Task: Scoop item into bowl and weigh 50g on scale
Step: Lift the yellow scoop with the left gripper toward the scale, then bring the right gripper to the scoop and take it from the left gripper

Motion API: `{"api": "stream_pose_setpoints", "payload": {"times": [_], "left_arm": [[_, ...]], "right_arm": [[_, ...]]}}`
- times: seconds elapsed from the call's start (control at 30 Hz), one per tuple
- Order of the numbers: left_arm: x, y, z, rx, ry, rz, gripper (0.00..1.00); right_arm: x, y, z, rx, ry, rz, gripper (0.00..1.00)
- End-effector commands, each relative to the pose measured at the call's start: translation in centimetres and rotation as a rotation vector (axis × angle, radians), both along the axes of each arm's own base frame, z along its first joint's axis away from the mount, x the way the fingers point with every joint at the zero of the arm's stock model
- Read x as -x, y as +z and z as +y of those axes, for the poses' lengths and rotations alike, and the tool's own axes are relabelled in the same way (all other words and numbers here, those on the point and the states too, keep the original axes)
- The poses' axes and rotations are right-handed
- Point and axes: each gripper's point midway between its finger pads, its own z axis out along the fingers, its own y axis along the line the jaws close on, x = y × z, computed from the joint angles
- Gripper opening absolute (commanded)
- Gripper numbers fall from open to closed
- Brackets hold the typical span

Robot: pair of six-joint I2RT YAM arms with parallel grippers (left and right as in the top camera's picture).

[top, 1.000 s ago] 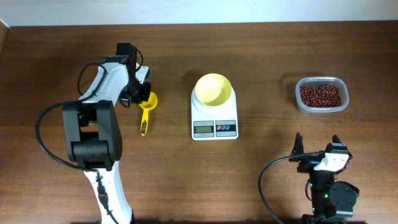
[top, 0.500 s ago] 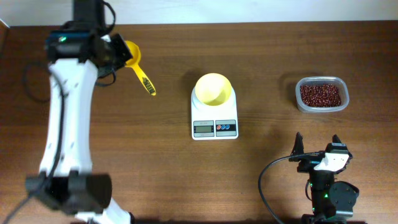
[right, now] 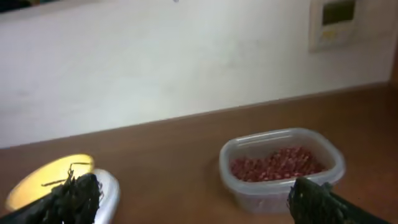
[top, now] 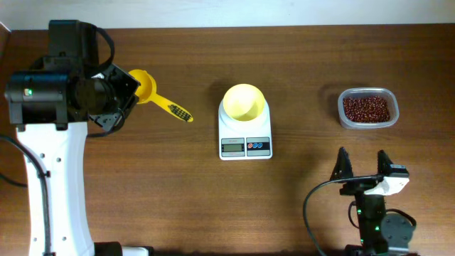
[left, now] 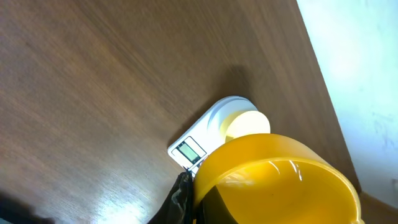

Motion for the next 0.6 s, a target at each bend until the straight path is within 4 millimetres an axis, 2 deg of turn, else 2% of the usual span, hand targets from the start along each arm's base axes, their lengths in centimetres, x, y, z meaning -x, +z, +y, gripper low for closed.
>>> {"api": "stream_pose_setpoints", "payload": {"times": [0.0,0.1,0.23,0.33,0.43,0.5,0.57], "left_arm": [[0.2,0.5,0.0,0.016,0.031,-0.008,0.0],[0.2,0.5,0.0,0.016,0.031,-0.011,0.0],[0.0,0.6,0.0,0.016,0.031,-0.016,0.0],[0.0,0.6,0.0,0.016,0.031,-0.017,0.0],[-0.3,0.8,0.0,0.021,0.04,-0.031,0.0],[-0.5,0.6,0.0,0.056,0.105,-0.018,0.0],[-0.9,0.2,-0.1,0.074,0.136,-0.009,0.0]], "right_arm": [[1.8,5.9,0.9,-0.076,0.045,-0.04,0.99],[2.4,8.3,1.1,-0.09,0.043,0.085,0.99],[0.2,10.8,4.0,-0.14,0.22,0.311,0.99],[-2.7,12.5,8.5,-0.229,0.526,0.442,0.99],[-5.0,14.0,13.0,-0.343,0.918,0.443,0.99],[-6.7,13.6,14.1,-0.516,1.067,0.515,0.99],[-8.1,12.7,14.4,-0.631,1.12,0.584,0.99]]}}
